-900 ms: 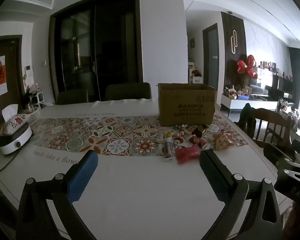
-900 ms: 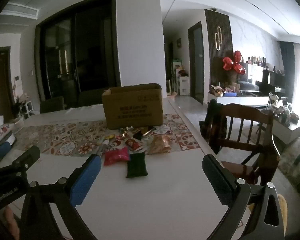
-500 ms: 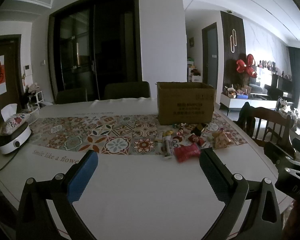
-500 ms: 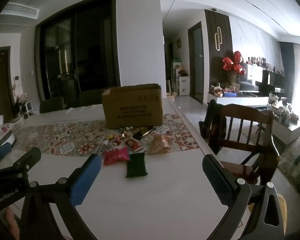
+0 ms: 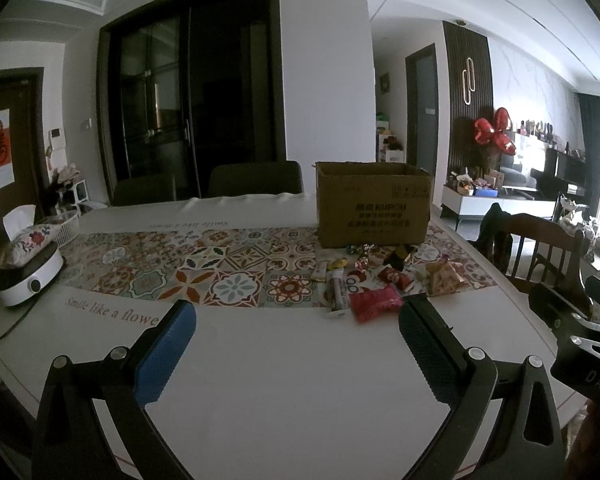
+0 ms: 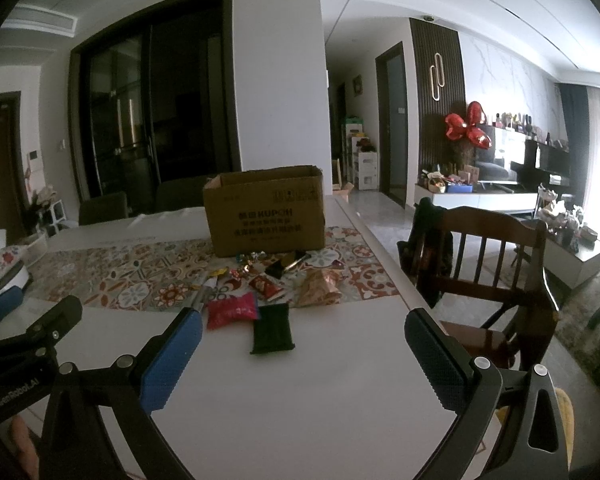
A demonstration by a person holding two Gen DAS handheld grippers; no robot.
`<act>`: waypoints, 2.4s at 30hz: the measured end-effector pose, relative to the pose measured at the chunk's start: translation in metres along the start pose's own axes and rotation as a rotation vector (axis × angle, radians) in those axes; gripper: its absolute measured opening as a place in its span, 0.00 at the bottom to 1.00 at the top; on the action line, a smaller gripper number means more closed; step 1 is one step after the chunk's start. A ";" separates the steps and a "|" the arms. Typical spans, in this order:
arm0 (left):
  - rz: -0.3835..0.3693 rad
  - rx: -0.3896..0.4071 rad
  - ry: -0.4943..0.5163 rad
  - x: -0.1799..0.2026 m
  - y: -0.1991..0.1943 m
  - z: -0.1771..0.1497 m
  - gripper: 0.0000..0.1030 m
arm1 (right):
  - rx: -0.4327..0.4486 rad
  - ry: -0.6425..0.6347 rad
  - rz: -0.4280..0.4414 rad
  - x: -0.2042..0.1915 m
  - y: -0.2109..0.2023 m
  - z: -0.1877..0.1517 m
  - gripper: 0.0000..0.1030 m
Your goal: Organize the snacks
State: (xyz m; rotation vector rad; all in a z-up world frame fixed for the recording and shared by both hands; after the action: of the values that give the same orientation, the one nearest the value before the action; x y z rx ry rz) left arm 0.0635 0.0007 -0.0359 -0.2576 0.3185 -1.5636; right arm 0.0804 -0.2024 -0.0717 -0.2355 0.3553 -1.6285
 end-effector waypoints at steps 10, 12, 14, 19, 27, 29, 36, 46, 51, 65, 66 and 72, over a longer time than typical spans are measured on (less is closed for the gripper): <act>0.009 -0.008 0.010 0.002 0.003 -0.004 1.00 | -0.002 0.000 -0.002 -0.001 0.000 0.002 0.99; 0.011 -0.010 0.012 0.002 0.005 -0.004 1.00 | -0.005 0.001 -0.001 0.000 0.000 0.001 0.99; 0.015 -0.021 0.023 0.002 0.005 -0.006 1.00 | -0.005 0.001 -0.002 0.003 0.001 0.002 0.99; 0.021 -0.031 0.025 0.001 0.007 -0.007 1.00 | -0.014 -0.002 -0.002 0.005 0.006 -0.003 0.99; 0.024 -0.074 0.014 -0.004 0.028 -0.008 1.00 | -0.047 -0.027 -0.001 -0.008 0.020 -0.013 0.99; 0.025 -0.105 0.032 -0.004 0.037 -0.009 1.00 | -0.062 -0.028 0.003 -0.011 0.028 -0.011 0.99; 0.034 -0.105 0.079 -0.003 0.074 0.000 1.00 | -0.153 0.014 0.027 -0.015 0.072 -0.016 0.99; 0.020 -0.169 0.063 -0.003 0.134 0.001 0.87 | -0.255 0.039 0.032 -0.023 0.131 -0.028 0.99; -0.010 -0.206 0.061 0.004 0.162 -0.004 0.81 | -0.299 0.034 0.037 -0.029 0.152 -0.037 0.98; -0.102 -0.365 0.079 0.036 0.225 -0.036 0.59 | -0.432 -0.025 0.056 -0.035 0.189 -0.067 0.73; -0.111 -0.377 0.076 0.039 0.228 -0.038 0.59 | -0.433 -0.032 0.052 -0.034 0.191 -0.067 0.73; -0.140 -0.419 0.071 0.048 0.246 -0.046 0.49 | -0.455 -0.053 0.062 -0.038 0.198 -0.071 0.68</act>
State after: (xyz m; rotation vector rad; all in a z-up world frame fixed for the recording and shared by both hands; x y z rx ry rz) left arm 0.2760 -0.0469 -0.1691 -0.5600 0.6976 -1.6356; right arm 0.2425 -0.1711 -0.2078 -0.6040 0.6844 -1.4615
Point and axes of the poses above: each gripper's, at about its wrist camera, not at the fingertips, and y roughly the way its jaws point, x to its right, z to its top, the point moved 7 cm from there along y, roughly the way its jaws point, and after that the axes turned 3 degrees about x, right-handed, at the moved point
